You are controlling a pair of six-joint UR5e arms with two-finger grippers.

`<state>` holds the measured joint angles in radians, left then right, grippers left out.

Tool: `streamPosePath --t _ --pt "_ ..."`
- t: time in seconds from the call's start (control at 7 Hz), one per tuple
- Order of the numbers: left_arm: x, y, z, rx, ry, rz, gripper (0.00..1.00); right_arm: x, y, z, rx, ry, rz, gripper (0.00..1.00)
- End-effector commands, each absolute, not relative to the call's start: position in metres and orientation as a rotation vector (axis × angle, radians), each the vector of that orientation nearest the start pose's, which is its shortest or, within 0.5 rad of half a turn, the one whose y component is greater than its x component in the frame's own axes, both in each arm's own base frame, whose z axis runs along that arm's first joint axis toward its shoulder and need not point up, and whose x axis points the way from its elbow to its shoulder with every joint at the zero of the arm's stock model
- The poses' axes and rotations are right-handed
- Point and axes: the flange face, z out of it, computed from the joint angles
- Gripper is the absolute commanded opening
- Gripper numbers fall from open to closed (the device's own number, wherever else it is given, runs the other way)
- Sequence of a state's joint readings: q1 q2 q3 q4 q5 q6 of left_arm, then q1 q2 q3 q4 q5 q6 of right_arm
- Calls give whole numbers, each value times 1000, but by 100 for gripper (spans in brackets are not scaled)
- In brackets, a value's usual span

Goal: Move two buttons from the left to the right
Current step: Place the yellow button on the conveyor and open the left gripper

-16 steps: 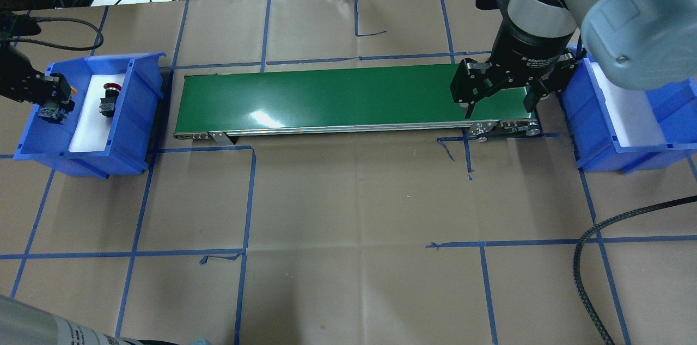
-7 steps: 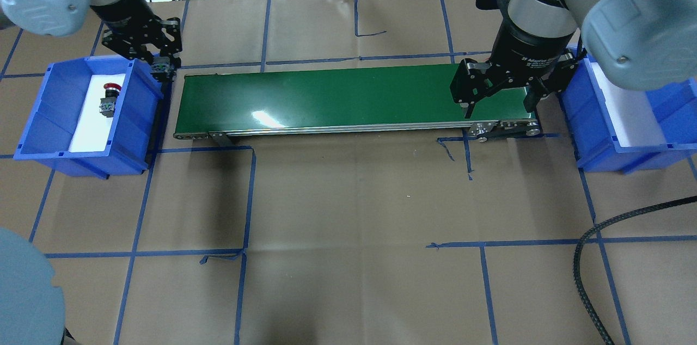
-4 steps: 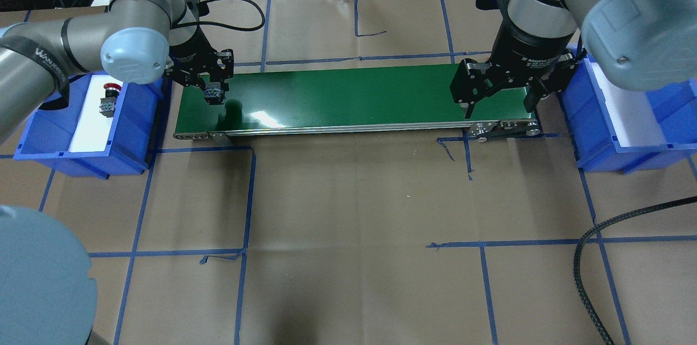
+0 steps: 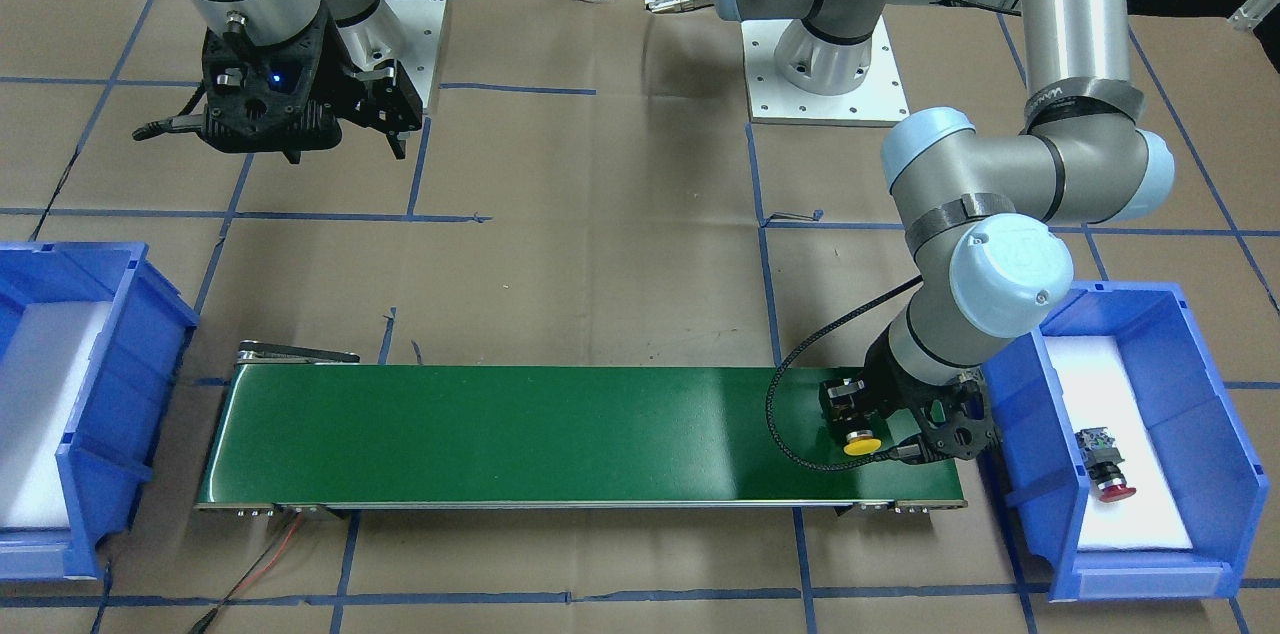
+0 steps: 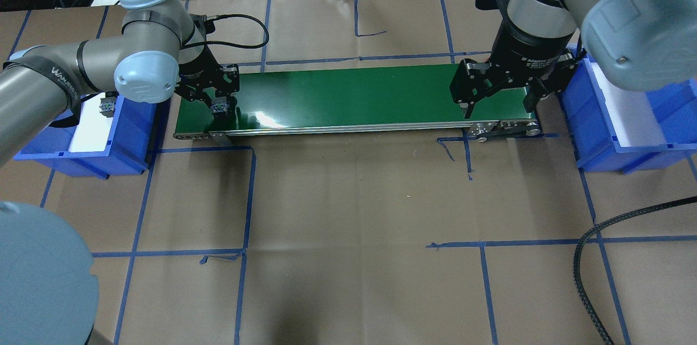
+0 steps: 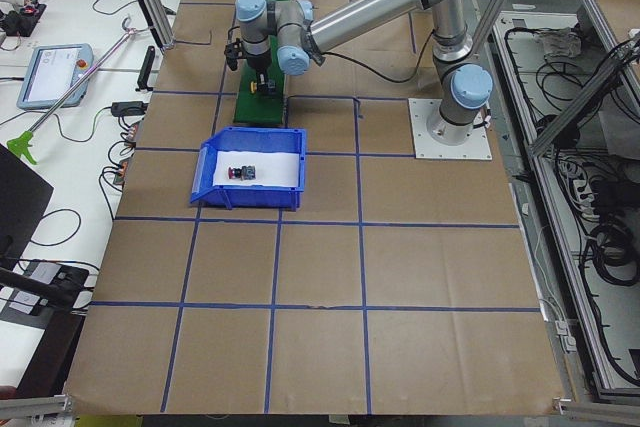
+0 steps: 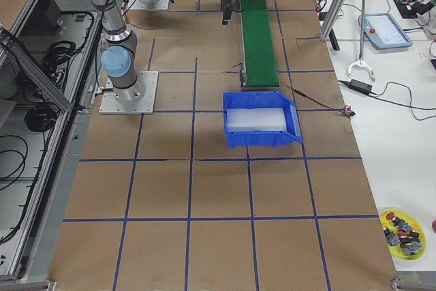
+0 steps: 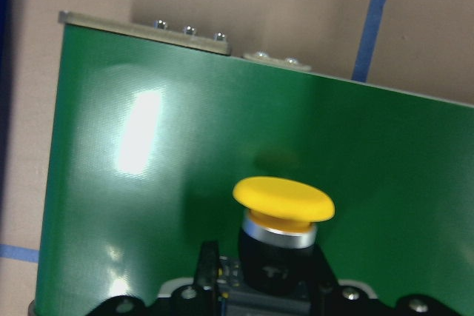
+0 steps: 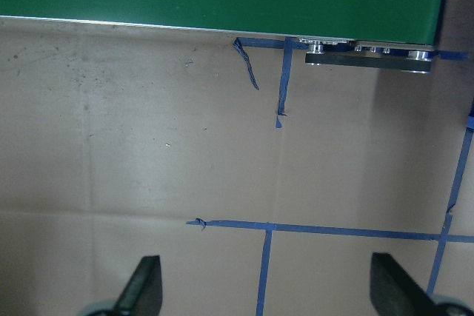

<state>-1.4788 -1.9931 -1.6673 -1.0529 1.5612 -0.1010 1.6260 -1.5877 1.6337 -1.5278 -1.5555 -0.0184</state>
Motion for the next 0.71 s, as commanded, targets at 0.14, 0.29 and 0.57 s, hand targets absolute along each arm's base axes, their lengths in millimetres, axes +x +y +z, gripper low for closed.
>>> streamPosePath --t 0.14,0.29,0.57 --pt "-75 -630 285 -296 3136 -82 100 161 -467 461 -114 3123 140 100" --pt "-73 -631 301 -298 3134 -113 100 161 -467 461 -114 3123 140 100" --pt "-72 -624 355 -299 3135 -85 100 161 -467 461 -114 3123 140 100"
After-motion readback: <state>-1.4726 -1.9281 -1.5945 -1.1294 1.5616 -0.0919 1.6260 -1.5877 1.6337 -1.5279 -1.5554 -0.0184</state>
